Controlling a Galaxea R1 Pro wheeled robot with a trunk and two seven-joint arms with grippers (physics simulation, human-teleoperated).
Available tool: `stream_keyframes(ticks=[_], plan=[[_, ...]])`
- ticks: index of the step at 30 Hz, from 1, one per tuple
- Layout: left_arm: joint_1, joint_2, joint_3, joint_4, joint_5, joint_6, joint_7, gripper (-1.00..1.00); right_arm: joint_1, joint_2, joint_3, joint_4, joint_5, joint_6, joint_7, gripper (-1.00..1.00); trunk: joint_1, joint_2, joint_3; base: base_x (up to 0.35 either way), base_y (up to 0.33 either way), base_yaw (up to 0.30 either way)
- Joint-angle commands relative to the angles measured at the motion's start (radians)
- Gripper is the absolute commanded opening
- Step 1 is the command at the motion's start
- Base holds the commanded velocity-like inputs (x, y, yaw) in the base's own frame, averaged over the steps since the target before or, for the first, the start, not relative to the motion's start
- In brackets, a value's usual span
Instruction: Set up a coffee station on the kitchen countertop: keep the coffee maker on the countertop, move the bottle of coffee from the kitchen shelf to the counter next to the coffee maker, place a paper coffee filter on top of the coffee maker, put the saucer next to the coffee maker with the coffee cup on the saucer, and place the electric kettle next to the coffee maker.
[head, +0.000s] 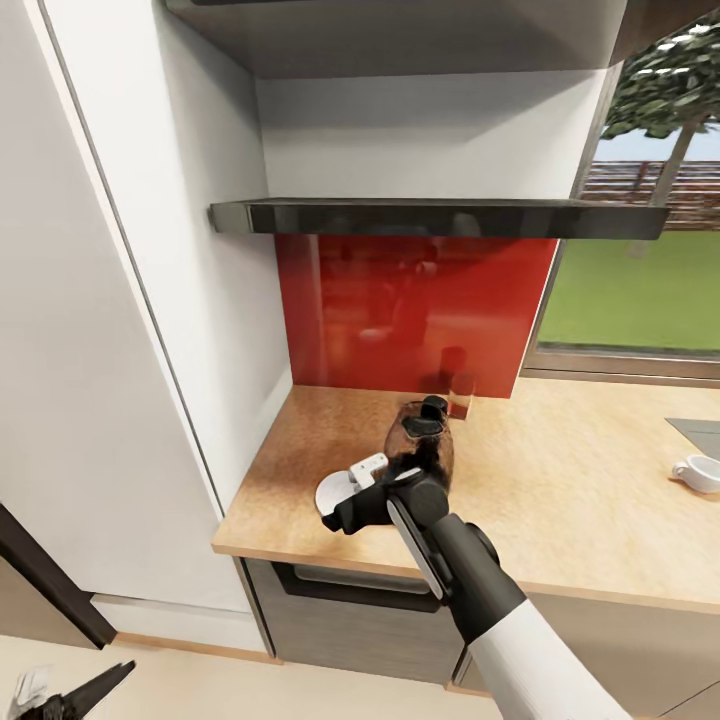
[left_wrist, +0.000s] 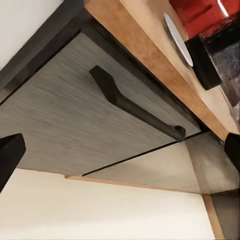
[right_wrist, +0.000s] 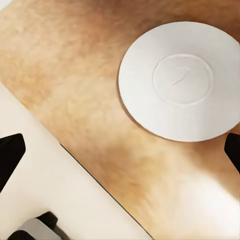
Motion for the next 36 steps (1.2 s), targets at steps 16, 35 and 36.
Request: stream_keyframes(ticks=[16,35,36], plan=[[-0.069,-0.061,-0.009,-0.013,0.022,0.097,-0.004,1.0,-0.001,0.0,0.0,0.001,0.001,0.004,0.002,1.0,0.001,-0.002,-0.002,0.0,0.0,0.0],[-0.065,-0.091,-0.013,-0.062,0.019,0.121,-0.002,1.0,-0.001,0.0,0.0,0.001,0.001,0.004,0.002,1.0,0.001,-0.002,-0.002,0.046,0.016,0.0],[-0.065,-0.091,-0.013,-0.062,0.019,0.121,-0.002,1.0,-0.001,0.0,0.0,0.001,0.001,0.004,0.002,1.0,0.001,-0.002,-0.002,0.077,0.028,0.0]])
